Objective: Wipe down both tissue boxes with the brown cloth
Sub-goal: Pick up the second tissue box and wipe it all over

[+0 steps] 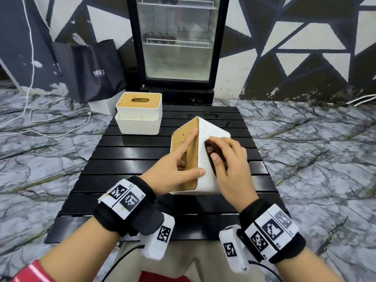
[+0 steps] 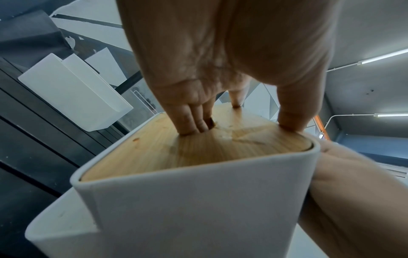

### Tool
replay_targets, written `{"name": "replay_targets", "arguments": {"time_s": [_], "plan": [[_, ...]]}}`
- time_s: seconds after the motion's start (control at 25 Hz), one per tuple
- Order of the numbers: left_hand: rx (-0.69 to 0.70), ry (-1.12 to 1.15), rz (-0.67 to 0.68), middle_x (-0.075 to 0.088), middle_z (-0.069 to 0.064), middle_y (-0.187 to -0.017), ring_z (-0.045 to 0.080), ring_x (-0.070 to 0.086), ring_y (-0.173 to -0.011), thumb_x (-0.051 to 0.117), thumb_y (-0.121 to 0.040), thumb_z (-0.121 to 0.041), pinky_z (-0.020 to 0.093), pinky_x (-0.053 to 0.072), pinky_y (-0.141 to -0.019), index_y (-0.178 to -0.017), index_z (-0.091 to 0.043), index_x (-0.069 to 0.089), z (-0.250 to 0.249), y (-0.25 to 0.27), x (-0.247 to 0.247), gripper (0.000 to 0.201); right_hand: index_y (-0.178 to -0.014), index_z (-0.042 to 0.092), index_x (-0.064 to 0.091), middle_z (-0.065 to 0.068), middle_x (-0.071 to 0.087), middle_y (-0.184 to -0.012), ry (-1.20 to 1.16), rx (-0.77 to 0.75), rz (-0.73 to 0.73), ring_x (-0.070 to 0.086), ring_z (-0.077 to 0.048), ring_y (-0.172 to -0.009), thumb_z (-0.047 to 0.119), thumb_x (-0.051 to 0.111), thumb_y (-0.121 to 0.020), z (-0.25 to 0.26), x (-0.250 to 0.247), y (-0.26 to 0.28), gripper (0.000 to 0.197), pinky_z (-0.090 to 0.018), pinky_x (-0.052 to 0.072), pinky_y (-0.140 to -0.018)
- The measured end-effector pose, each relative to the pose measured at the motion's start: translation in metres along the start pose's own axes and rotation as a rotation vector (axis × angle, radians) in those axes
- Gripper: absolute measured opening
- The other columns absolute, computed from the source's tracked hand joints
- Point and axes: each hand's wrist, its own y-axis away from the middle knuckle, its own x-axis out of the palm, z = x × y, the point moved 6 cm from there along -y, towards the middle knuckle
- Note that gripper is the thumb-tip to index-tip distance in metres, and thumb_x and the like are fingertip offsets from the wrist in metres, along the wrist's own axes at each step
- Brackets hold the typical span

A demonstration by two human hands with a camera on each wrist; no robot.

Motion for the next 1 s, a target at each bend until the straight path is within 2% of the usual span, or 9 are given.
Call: {"name": "replay_targets", "arguments": {"time_s": [0.08, 0.16, 0.24, 0.32, 0.48, 0.64, 0.72, 0.84, 1.0], "plan": [[0.011, 0.002, 0.010, 0.055, -0.013, -0.123, 0.031, 0.058, -0.100, 0.066, -0.066, -0.046, 0.033, 0.048, -0.097, -0.136, -0.064, 0.010, -0.001, -0.001, 0.002, 0.092, -0.123, 0.018, 0.053, 0.002, 0.052, -0.115, -0.002, -0.039, 0.000, 0.039, -0.017, -0.100, 0.017, 0.044, -0.089, 0.008, 0.003, -0.006, 0.036, -0.005, 0.023, -0.089], [0.014, 0.002, 0.010, 0.052, -0.018, -0.122, 0.030, 0.058, -0.101, 0.067, -0.065, -0.047, 0.032, 0.048, -0.097, -0.137, -0.062, 0.011, -0.001, -0.001, 0.003, 0.092, -0.123, 0.019, 0.054, -0.001, 0.052, -0.115, -0.013, -0.041, -0.005, 0.041, -0.019, -0.102, 0.017, 0.043, -0.089, 0.008, 0.002, -0.017, 0.035, -0.010, 0.026, -0.088], [0.010, 0.002, 0.000, 0.053, -0.013, -0.124, 0.031, 0.057, -0.102, 0.065, -0.063, -0.050, 0.034, 0.048, -0.097, -0.137, -0.063, 0.011, -0.001, -0.002, 0.002, 0.092, -0.123, 0.019, 0.053, -0.003, 0.052, -0.116, -0.025, -0.001, -0.010, 0.041, -0.021, -0.105, 0.020, 0.042, -0.088, 0.003, 0.000, -0.022, 0.037, -0.016, 0.026, -0.089], [0.009, -0.001, -0.003, 0.054, -0.010, -0.125, 0.032, 0.058, -0.100, 0.067, -0.066, -0.047, 0.034, 0.048, -0.097, -0.137, -0.062, 0.010, -0.001, -0.002, 0.002, 0.092, -0.124, 0.020, 0.052, 0.000, 0.051, -0.117, -0.024, 0.013, -0.013, 0.040, -0.019, -0.103, 0.022, 0.042, -0.089, 0.002, 0.000, -0.014, 0.037, -0.011, 0.025, -0.087], [0.034, -0.026, 0.009, 0.049, -0.022, -0.129, 0.020, 0.055, -0.080, 0.066, -0.072, -0.040, 0.033, 0.049, -0.095, -0.140, -0.060, 0.008, -0.003, -0.004, 0.003, 0.092, -0.124, 0.022, 0.052, 0.010, 0.046, -0.112, -0.026, -0.046, 0.006, 0.038, -0.014, -0.101, 0.021, 0.042, -0.090, 0.012, 0.005, -0.005, 0.036, -0.005, 0.025, -0.090], [0.011, -0.008, 0.010, 0.055, -0.013, -0.119, 0.030, 0.057, -0.091, 0.066, -0.064, -0.052, 0.036, 0.049, -0.094, -0.137, -0.064, 0.010, 0.000, -0.005, 0.003, 0.093, -0.124, 0.020, 0.053, 0.002, 0.050, -0.115, -0.030, 0.016, 0.003, 0.041, -0.020, -0.105, 0.021, 0.042, -0.088, 0.002, 0.000, -0.018, 0.037, -0.013, 0.027, -0.089], [0.012, -0.007, 0.005, 0.055, -0.014, -0.114, 0.022, 0.055, -0.084, 0.067, -0.068, -0.048, 0.034, 0.050, -0.094, -0.137, -0.063, 0.010, 0.000, -0.004, 0.003, 0.092, -0.125, 0.020, 0.052, 0.006, 0.047, -0.114, -0.025, 0.023, -0.002, 0.039, -0.018, -0.105, 0.021, 0.042, -0.088, 0.001, -0.001, -0.011, 0.038, -0.015, 0.026, -0.090], [0.019, -0.024, 0.016, 0.054, -0.018, -0.104, 0.011, 0.051, -0.079, 0.065, -0.072, -0.042, 0.029, 0.048, -0.091, -0.140, -0.060, 0.007, 0.000, -0.005, 0.003, 0.091, -0.124, 0.019, 0.052, 0.008, 0.046, -0.113, -0.012, -0.019, -0.002, 0.037, -0.015, -0.101, 0.019, 0.043, -0.089, 0.007, 0.001, -0.005, 0.037, -0.005, 0.023, -0.089], [0.023, -0.037, 0.043, 0.052, -0.018, -0.109, 0.010, 0.050, -0.076, 0.065, -0.073, -0.039, 0.031, 0.049, -0.093, -0.142, -0.056, 0.007, -0.004, -0.006, 0.006, 0.091, -0.124, 0.021, 0.052, -0.001, 0.050, -0.117, -0.024, 0.030, 0.008, 0.039, -0.019, -0.106, 0.019, 0.041, -0.091, 0.000, -0.003, -0.030, 0.035, -0.017, 0.025, -0.088]]}}
